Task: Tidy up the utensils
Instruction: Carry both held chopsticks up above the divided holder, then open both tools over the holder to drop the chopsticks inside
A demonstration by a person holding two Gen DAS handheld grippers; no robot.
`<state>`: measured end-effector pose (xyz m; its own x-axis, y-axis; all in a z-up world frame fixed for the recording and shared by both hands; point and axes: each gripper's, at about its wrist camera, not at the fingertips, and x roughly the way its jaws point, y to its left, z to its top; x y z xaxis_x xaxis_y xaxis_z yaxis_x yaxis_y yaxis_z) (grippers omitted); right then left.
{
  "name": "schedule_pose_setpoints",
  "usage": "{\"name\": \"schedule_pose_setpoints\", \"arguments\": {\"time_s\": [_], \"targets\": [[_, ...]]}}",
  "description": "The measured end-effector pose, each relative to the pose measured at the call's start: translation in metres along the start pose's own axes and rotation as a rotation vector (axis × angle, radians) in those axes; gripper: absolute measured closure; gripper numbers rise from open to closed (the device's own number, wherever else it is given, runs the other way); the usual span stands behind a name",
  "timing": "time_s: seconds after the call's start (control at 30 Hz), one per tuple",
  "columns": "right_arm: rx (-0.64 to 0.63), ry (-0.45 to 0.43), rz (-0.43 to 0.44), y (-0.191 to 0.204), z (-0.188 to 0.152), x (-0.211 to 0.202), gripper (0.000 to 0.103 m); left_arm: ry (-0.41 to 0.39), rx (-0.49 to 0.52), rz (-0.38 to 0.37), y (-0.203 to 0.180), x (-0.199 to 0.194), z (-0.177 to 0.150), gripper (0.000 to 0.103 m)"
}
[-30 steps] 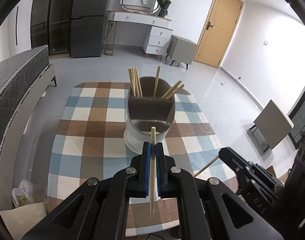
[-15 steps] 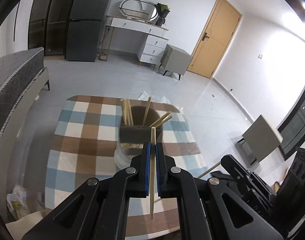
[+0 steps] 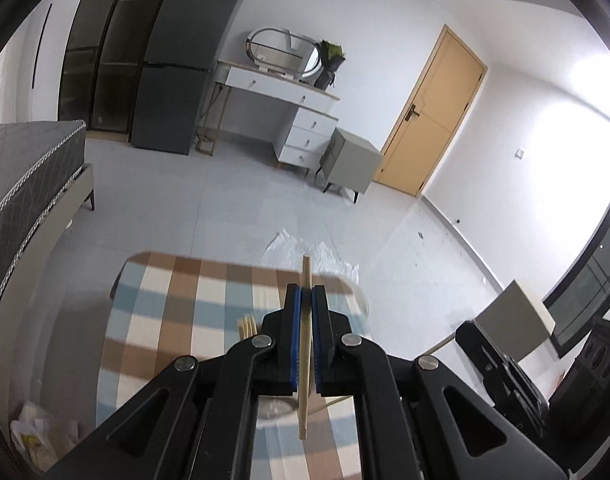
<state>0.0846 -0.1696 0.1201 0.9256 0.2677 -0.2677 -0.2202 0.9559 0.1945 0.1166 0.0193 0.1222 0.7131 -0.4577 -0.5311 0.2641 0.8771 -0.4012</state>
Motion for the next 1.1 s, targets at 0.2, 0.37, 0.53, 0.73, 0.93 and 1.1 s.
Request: {"name": "schedule_pose_setpoints", "arguments": {"time_s": [0.2, 0.37, 0.53, 0.73, 0.93, 1.1], "targets": [[-0.046, -0.01, -0.007, -0.002, 0.021, 0.026, 0.1, -0.041, -0.015, 0.005, 0.009, 0.023, 0.021, 0.102], [-0.088, -0.007, -0.014, -0.001, 0.026, 0.048, 0.1, -0.07, -0.024, 0.001, 0.023, 0.052, 0.024, 0.102], [-0.089, 0.023, -0.015, -0.005, 0.015, 0.068, 0.1, -0.051, -0.014, 0.021, 0.036, 0.082, 0.016, 0.102], [-0.076, 0.065, -0.006, -0.011, 0.0, 0.078, 0.1, -0.034, -0.05, -0.013, 0.049, 0.093, 0.007, 0.102], [-0.082, 0.107, 0.001, -0.01, -0.014, 0.082, 0.1, -0.016, -0.033, -0.048, 0.042, 0.095, -0.002, 0.102], [-0.07, 0.149, 0.0, -0.012, -0.029, 0.084, 0.1, 0.037, 0.0, -0.052, 0.033, 0.1, -0.013, 0.102]]}}
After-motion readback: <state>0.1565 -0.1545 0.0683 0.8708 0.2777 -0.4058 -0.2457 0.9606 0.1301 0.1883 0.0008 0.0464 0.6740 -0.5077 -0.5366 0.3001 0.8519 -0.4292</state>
